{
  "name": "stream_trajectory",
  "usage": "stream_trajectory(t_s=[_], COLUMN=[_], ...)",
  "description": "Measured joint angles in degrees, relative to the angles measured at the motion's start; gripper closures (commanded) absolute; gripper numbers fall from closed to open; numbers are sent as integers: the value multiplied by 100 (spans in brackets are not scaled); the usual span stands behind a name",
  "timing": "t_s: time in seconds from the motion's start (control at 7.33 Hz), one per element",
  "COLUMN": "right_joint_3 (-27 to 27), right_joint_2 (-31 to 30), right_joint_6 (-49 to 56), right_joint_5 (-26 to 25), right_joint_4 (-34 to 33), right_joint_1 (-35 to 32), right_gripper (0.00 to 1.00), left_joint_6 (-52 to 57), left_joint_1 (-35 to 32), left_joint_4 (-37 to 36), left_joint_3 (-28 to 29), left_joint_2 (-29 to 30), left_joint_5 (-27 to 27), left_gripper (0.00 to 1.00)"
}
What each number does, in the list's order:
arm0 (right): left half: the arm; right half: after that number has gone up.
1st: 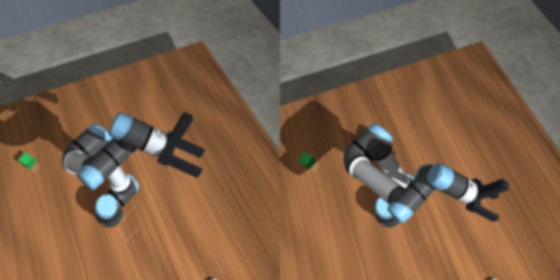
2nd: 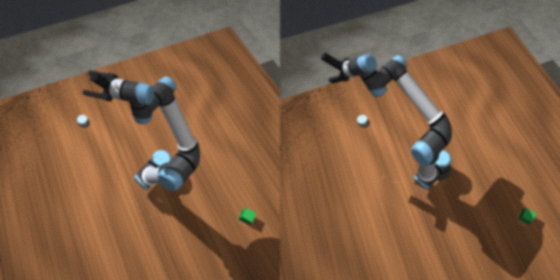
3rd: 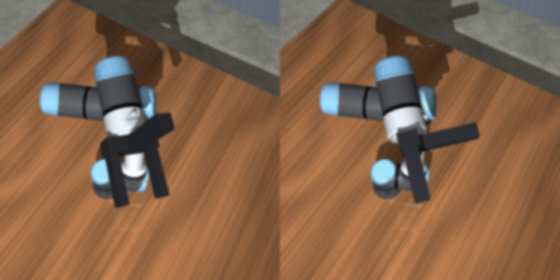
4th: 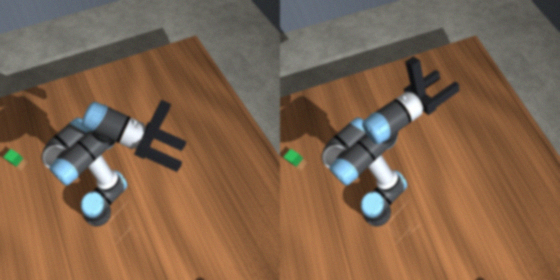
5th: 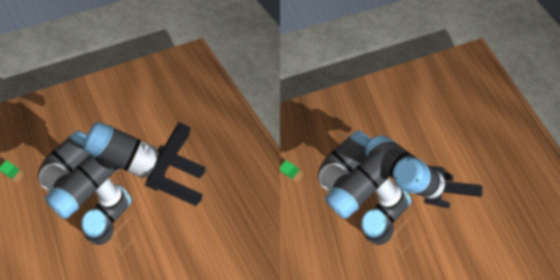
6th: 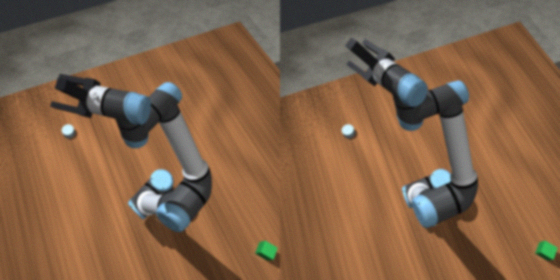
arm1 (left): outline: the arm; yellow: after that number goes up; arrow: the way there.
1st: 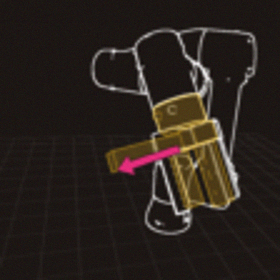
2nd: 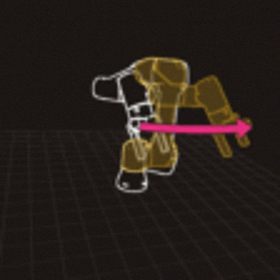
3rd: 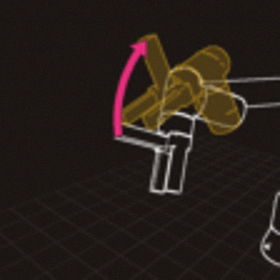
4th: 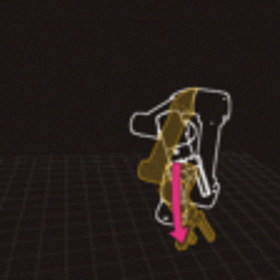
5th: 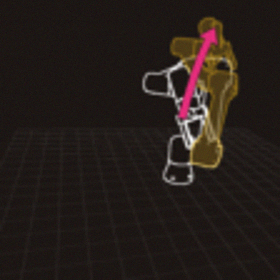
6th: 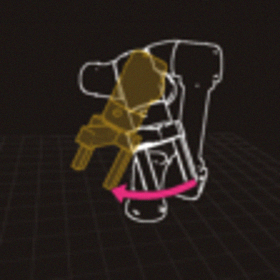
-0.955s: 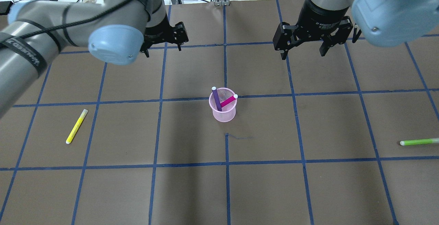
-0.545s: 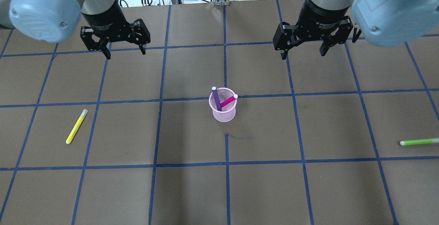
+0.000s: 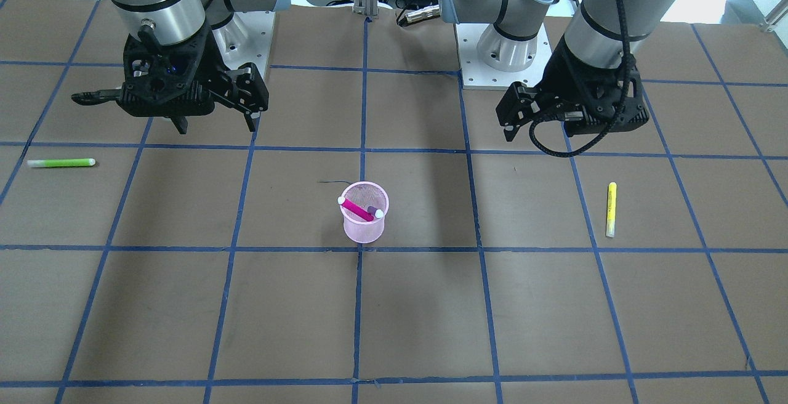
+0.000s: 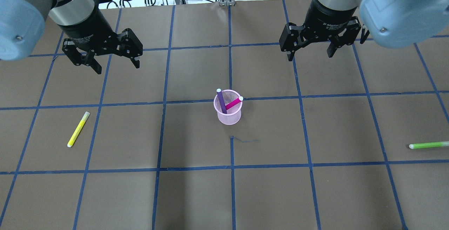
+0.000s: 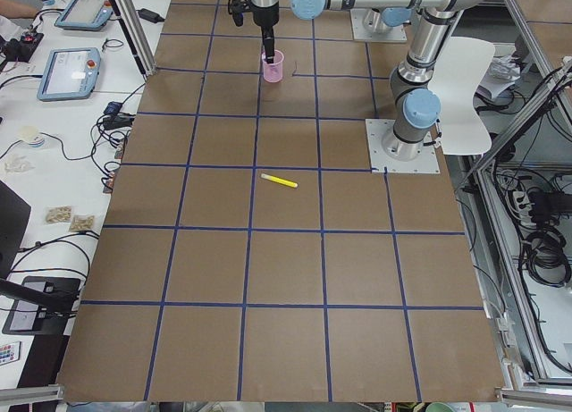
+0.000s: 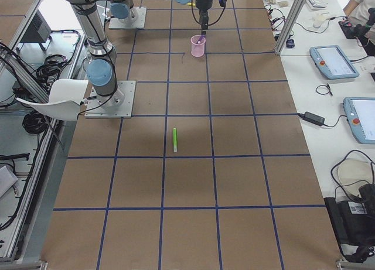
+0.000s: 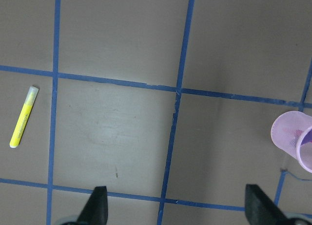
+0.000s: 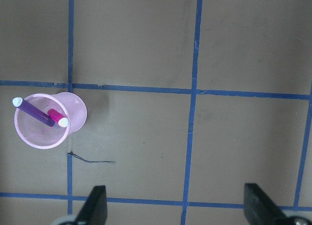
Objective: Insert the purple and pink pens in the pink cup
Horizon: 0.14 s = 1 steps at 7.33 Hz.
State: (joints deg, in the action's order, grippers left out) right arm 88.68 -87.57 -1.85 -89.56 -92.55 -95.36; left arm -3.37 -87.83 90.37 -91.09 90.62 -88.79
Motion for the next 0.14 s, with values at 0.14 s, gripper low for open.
stream_trajectory(t_s=[0.14], right_joint_3=[0], right_joint_2=[0], right_joint_6=[0], right_joint_5=[0], right_joint_4=[0], right_joint_1=[0], right_gripper=[0], left_joint_6=[161], left_joint_1=[19], left_joint_4=[8], left_joint_3=[-108], left_joint_2=[-134], left_joint_5=[-3], left_gripper=[0])
